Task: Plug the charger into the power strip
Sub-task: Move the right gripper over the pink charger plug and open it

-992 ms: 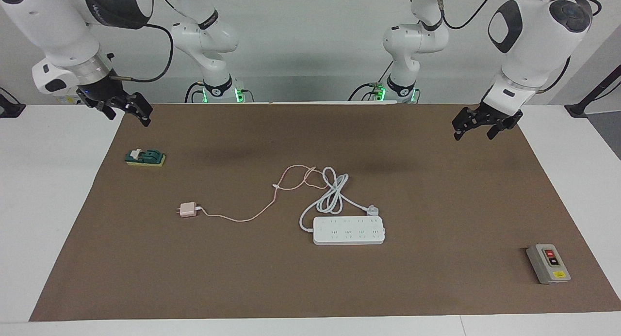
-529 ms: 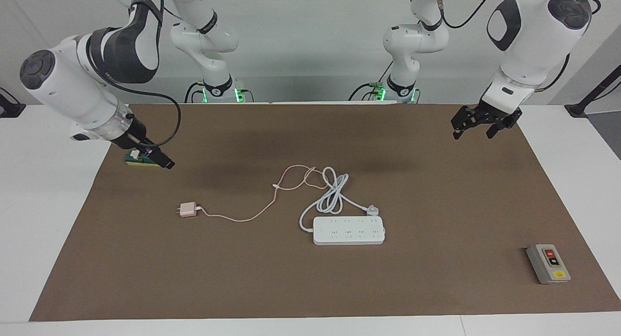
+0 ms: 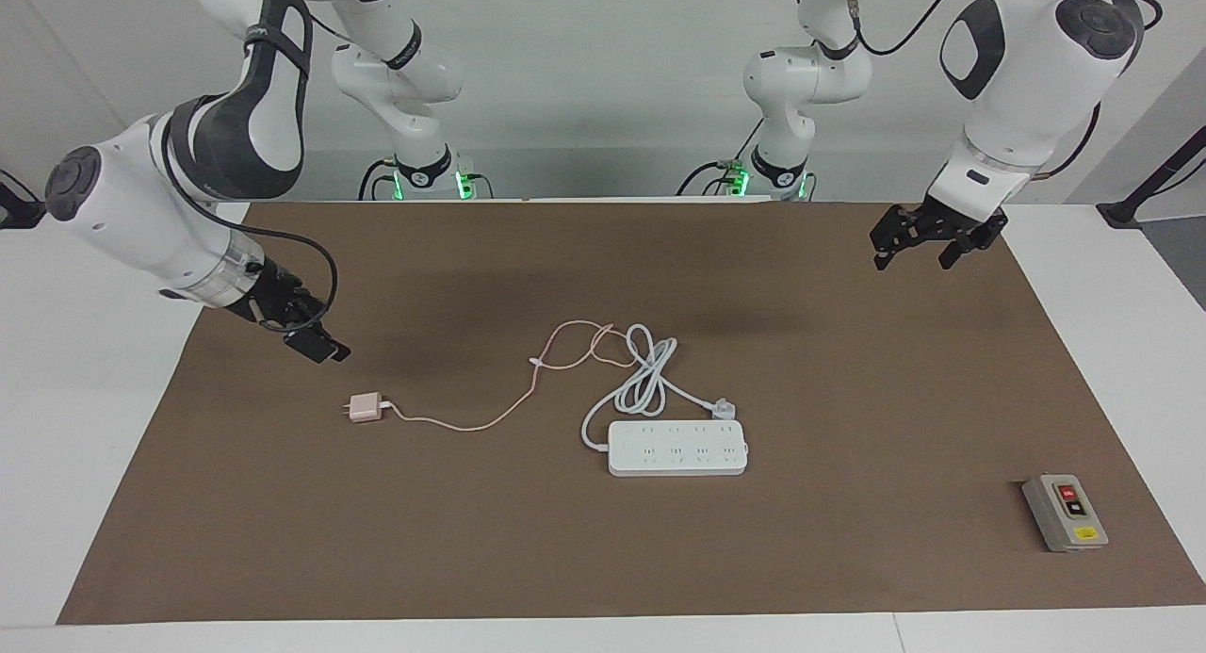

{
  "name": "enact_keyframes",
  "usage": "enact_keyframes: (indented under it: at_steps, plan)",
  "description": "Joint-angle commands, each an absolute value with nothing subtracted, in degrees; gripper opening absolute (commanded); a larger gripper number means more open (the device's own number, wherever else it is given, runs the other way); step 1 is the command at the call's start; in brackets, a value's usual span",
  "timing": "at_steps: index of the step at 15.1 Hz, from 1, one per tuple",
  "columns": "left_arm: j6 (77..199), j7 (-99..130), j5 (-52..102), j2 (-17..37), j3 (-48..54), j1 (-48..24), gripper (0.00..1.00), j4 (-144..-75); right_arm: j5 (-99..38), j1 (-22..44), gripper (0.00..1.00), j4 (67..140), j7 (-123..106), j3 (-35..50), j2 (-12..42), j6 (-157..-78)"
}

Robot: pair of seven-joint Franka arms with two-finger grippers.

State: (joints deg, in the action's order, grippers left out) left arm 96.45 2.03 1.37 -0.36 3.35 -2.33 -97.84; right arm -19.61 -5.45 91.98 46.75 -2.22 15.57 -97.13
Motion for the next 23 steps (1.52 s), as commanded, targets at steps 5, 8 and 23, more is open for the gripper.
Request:
enact_keyframes:
  at_steps: [5, 8, 23]
  plan:
    - [95.80, 1.76, 0.88, -1.14, 3.25, -3.78, 1.00, -98.34, -30.40, -8.88, 1.00, 91.23, 47.72, -3.95, 23.89, -100.01]
    - [96.33, 1.58, 0.88, -0.79, 3.25, -3.78, 1.00, -98.35, -35.14, -8.96, 1.00, 90.54, 49.65, -4.83, 27.67, -101.16]
    - [97.82, -0.26, 2.20, 0.53, 3.25, -3.69, 1.00, -99.40, -39.55, -10.90, 1.00, 89.47, 48.52, -4.92, 35.24, -101.08]
